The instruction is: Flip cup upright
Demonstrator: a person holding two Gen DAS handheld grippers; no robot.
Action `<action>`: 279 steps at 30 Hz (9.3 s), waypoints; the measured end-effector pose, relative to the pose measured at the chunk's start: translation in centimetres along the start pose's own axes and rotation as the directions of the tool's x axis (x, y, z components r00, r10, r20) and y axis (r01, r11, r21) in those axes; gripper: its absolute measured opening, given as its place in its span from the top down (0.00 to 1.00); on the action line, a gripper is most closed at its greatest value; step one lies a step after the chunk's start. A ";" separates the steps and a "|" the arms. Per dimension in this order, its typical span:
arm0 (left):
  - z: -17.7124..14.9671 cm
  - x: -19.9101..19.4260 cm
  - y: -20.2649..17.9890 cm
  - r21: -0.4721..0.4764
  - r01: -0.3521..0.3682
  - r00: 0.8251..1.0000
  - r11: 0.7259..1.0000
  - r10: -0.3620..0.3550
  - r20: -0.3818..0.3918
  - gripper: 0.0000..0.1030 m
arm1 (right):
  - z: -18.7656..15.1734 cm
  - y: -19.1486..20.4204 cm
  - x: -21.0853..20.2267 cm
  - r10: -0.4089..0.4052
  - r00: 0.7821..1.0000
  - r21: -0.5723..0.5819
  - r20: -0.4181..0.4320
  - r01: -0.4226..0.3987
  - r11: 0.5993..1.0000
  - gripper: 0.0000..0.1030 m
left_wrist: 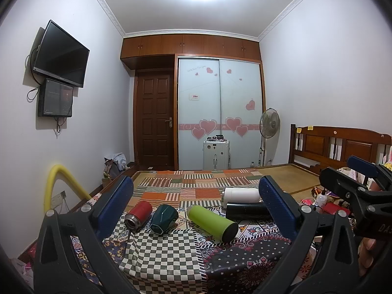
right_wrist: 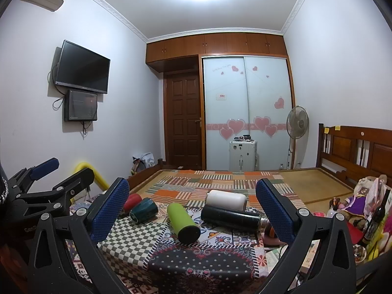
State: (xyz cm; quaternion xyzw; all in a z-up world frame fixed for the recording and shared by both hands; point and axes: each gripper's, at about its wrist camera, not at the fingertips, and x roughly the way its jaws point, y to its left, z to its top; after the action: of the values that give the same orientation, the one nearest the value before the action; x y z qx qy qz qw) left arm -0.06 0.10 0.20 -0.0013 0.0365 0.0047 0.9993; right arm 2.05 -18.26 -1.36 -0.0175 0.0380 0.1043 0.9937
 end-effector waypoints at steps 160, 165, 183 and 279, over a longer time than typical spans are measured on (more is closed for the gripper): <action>-10.8 23.0 -1.4 0.039 0.058 0.826 0.998 -0.026 -0.563 0.00 | -7.5 -3.7 16.3 0.129 0.834 -0.099 -0.537 -0.213 0.972 0.17; -12.1 25.6 -2.7 0.034 0.071 0.745 0.997 -0.030 -0.666 0.00 | -7.9 -5.4 15.7 0.102 0.856 -0.095 -0.507 -0.173 0.980 0.16; -15.0 29.9 -3.9 -0.046 0.120 0.610 0.992 -0.111 -0.785 0.01 | -10.2 -8.5 15.8 0.157 0.857 0.020 -0.491 -0.168 0.985 0.16; 0.4 9.2 0.7 0.034 0.181 0.941 0.983 -0.163 -0.297 0.38 | -0.7 -2.6 5.9 0.150 0.964 -0.007 -0.220 -0.155 0.988 0.16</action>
State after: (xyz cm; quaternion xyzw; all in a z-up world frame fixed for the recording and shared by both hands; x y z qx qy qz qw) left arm 9.16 0.85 -0.10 0.0251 0.1842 -0.0842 0.9790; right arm 8.30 -19.62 -2.43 -0.0380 0.1470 0.1784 0.9722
